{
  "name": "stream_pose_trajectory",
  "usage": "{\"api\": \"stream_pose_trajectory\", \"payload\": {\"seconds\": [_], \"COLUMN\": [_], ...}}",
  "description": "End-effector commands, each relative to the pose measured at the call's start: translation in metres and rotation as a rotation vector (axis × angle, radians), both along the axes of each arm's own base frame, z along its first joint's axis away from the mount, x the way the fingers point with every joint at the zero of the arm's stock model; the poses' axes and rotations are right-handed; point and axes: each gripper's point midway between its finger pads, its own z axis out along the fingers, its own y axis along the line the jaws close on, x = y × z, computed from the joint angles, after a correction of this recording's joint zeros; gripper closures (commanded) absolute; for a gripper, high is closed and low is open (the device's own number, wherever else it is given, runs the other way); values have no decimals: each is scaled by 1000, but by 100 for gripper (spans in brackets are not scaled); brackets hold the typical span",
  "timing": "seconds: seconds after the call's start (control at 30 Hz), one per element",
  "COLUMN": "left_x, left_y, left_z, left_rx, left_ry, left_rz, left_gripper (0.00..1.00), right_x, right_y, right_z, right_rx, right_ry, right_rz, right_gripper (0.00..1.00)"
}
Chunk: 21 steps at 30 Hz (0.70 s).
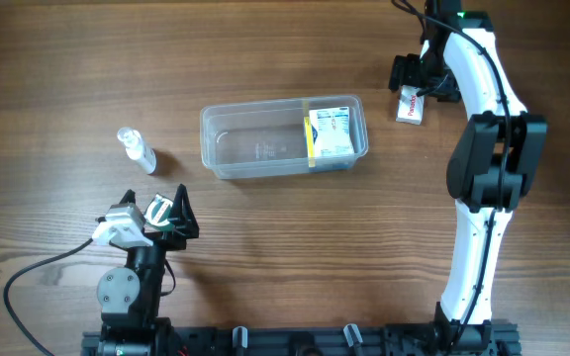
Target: Pack container
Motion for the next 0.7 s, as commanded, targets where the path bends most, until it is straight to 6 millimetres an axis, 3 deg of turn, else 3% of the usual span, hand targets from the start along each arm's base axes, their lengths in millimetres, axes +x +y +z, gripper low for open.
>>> {"api": "stream_pose_trajectory", "payload": {"seconds": [0.0, 0.43, 0.67], "left_x": [0, 0, 0], "left_y": [0, 0, 0], "left_z": [-1, -1, -1], "left_rx": [-9, -9, -9], "left_ry": [-1, -1, 0], "left_rz": [-1, -1, -1], "left_gripper": [0, 0, 0], "right_x": [-3, -10, -3], "right_y": [-8, -6, -6], "right_z": [-18, -25, -24], "right_rx": [-32, -29, -33], "right_ry": [36, 74, 48], "right_rz": [5, 113, 110], "right_gripper": [0, 0, 0]}}
